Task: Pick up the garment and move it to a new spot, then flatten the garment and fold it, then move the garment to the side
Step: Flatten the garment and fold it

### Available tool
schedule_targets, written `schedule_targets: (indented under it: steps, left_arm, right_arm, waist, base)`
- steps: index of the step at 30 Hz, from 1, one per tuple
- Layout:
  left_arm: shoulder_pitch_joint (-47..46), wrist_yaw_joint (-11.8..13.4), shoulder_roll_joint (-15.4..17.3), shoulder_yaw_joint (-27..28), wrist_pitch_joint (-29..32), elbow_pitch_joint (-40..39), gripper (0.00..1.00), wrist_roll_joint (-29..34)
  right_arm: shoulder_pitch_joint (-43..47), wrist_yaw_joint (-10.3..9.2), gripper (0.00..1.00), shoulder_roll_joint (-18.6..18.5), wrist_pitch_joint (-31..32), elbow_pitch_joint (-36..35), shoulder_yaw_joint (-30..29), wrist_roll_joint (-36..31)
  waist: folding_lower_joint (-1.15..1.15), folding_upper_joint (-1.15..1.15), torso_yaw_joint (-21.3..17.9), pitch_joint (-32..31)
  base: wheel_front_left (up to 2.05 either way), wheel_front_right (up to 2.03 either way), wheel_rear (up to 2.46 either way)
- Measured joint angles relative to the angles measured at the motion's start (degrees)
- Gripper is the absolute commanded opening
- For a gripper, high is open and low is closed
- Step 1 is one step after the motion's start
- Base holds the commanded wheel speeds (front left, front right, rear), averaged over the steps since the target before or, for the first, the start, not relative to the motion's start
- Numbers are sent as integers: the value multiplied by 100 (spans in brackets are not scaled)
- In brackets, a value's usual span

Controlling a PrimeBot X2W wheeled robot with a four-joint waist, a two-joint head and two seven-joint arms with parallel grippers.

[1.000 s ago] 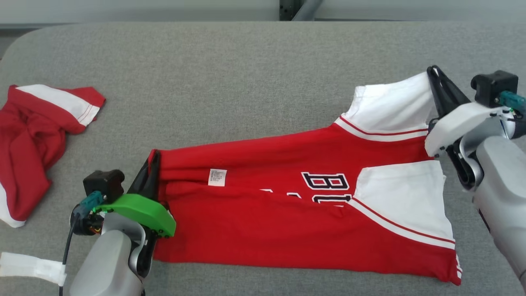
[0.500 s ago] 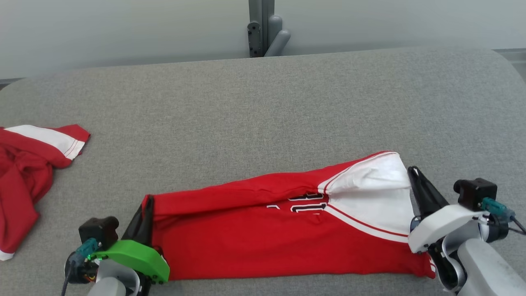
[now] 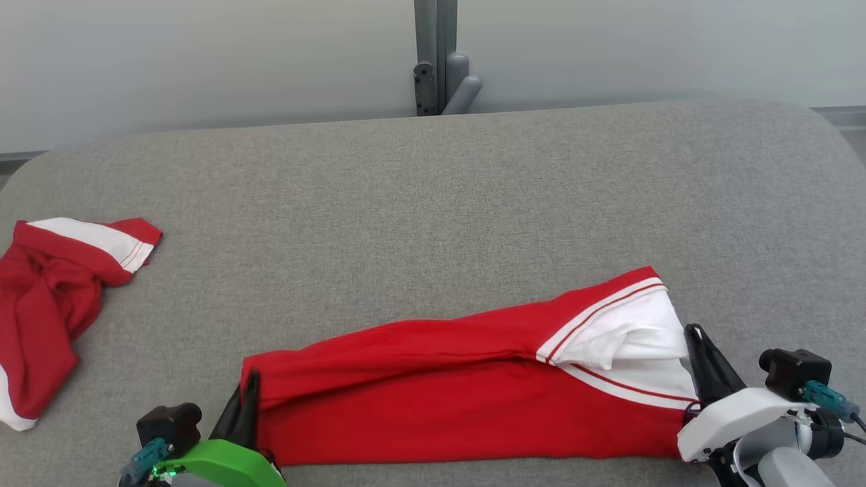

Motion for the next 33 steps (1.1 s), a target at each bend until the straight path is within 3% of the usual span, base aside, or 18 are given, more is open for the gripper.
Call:
schedule_targets:
  steps: [15, 16, 17, 18, 19, 26, 33]
  left_arm:
    - [141, 0, -27, 287, 0, -27, 0, 249]
    - [169, 0, -38, 312, 0, -27, 8, 280]
    - [201, 0, -66, 379, 0, -34, 38, 313]
    - [241, 0, -90, 460, 0, -45, 82, 370]
    - [290, 0, -116, 578, 0, -69, 100, 442]
    - [1004, 311, -420, 1407, -1, -632, 100, 1249]
    - [1239, 275, -552, 1556, -1, -739, 100, 1541]
  right_arm:
    - [567, 0, 0, 280, 0, -471, -193, -166]
    - [580, 0, 0, 280, 0, -463, -186, -214]
    - [589, 0, 0, 280, -1, -432, -185, -250]
    - [600, 1, 50, 281, -1, -380, -191, -269]
    - [623, 1, 100, 290, 0, -348, -230, -296]
    - [951, -1, 100, 341, 0, -524, -962, -724]
    - [955, -1, 100, 433, 0, -491, -995, -906]
  waist:
    - [0, 0, -137, 21]
    - [0, 0, -137, 30]
    - [0, 0, -138, 33]
    - [0, 0, -136, 29]
    - [0, 0, -133, 19]
    - [0, 0, -108, -156]
    - [0, 0, -17, -247]
  base:
    - [0, 0, 0]
    - [0, 0, 0]
    - [0, 0, 0]
    - [0, 0, 0]
    - [0, 0, 0]
    - [0, 0, 0]
    - [0, 0, 0]
